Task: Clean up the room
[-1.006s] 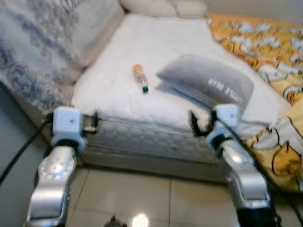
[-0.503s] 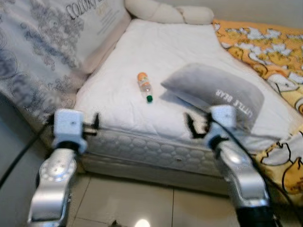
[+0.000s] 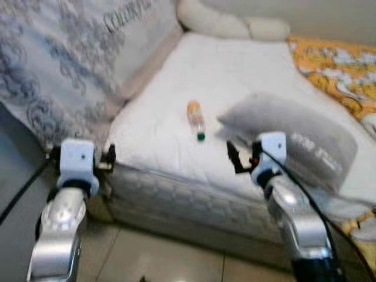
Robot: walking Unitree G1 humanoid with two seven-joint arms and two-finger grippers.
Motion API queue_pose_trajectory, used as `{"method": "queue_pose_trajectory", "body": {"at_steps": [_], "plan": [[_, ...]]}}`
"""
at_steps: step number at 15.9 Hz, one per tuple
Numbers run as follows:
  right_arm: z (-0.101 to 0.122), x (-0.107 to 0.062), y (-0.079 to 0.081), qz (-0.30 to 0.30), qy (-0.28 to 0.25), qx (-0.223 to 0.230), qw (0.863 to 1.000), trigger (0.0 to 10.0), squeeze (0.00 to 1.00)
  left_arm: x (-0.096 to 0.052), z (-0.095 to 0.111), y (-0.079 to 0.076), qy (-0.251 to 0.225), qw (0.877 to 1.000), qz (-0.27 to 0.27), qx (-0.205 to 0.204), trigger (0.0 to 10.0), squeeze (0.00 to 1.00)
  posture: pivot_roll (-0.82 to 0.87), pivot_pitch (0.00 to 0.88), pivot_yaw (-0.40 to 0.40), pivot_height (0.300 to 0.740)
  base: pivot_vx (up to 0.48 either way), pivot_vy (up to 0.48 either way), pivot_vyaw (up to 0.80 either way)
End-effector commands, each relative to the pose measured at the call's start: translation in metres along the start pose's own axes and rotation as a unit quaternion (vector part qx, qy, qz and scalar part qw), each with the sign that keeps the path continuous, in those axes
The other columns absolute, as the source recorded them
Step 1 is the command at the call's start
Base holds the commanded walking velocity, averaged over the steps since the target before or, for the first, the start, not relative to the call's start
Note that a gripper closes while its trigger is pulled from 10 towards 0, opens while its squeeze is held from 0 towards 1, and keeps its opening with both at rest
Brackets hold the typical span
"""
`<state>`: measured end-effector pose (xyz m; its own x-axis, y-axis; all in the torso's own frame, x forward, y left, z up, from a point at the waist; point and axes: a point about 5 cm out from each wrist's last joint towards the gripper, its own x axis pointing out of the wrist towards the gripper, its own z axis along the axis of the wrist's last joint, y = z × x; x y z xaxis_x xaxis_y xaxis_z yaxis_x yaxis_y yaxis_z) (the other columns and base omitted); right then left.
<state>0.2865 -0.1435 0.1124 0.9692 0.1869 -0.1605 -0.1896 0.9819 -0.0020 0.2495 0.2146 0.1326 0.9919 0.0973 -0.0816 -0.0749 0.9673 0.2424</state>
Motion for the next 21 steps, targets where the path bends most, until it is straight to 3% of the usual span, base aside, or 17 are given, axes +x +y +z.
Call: {"method": "queue_pose_trajectory", "body": {"at_steps": [1,7,9,11,13,16,19,21], "plan": [[-0.002,-0.003,-0.011,-0.015,0.004,-0.005,1.0,10.0,0.0,0.004,0.006,-0.01,-0.009,1.0,-0.02,-0.003,10.0,0.73,-0.07,0.03,-0.007,0.74,0.356,0.0,0.0],[-0.003,-0.001,-0.006,0.006,0.012,-0.029,0.999,10.0,0.0,0.003,0.007,-0.014,-0.012,0.999,-0.03,0.002,10.0,0.73,-0.07,0.044,-0.002,0.74,0.354,0.0,0.0],[-0.004,-0.001,-0.002,0.024,0.017,-0.03,0.999,10.0,0.0,0.003,0.007,-0.013,-0.011,0.999,-0.03,0.004,10.0,0.73,-0.07,0.047,-0.004,0.74,0.356,0.0,0.8],[-0.006,-0.001,0.002,0.035,0.021,-0.028,0.999,10.0,0.0,0.002,0.006,-0.012,-0.011,1.0,-0.028,0.006,10.0,0.73,-0.07,0.048,-0.006,0.74,0.356,0.0,0.8],[-0.009,-0.001,0.003,0.03,0.028,-0.008,0.999,10.0,0.0,0.002,0.006,-0.011,-0.011,1.0,-0.028,0.006,10.0,0.73,-0.07,0.047,-0.007,0.74,0.354,0.0,0.0],[-0.011,-0.001,0.001,0.026,0.04,-0.015,0.999,10.0,0.0,0.003,0.007,-0.016,-0.014,0.999,-0.046,0.011,10.0,0.73,-0.07,0.046,-0.004,0.74,0.351,0.0,0.0],[-0.018,0.0,-0.001,0.012,0.07,-0.021,0.997,10.0,0.0,0.002,0.006,-0.02,-0.01,0.998,-0.065,0.009,10.0,0.72,-0.07,0.046,-0.004,0.74,0.31,0.0,0.0],[-0.031,0.0,0.0,0.012,0.133,-0.014,0.991,10.0,0.0,0.002,0.004,-0.025,0.001,0.995,-0.096,0.009,10.0,0.65,-0.08,0.047,-0.007,0.74,0.0,0.0,0.0]]}}
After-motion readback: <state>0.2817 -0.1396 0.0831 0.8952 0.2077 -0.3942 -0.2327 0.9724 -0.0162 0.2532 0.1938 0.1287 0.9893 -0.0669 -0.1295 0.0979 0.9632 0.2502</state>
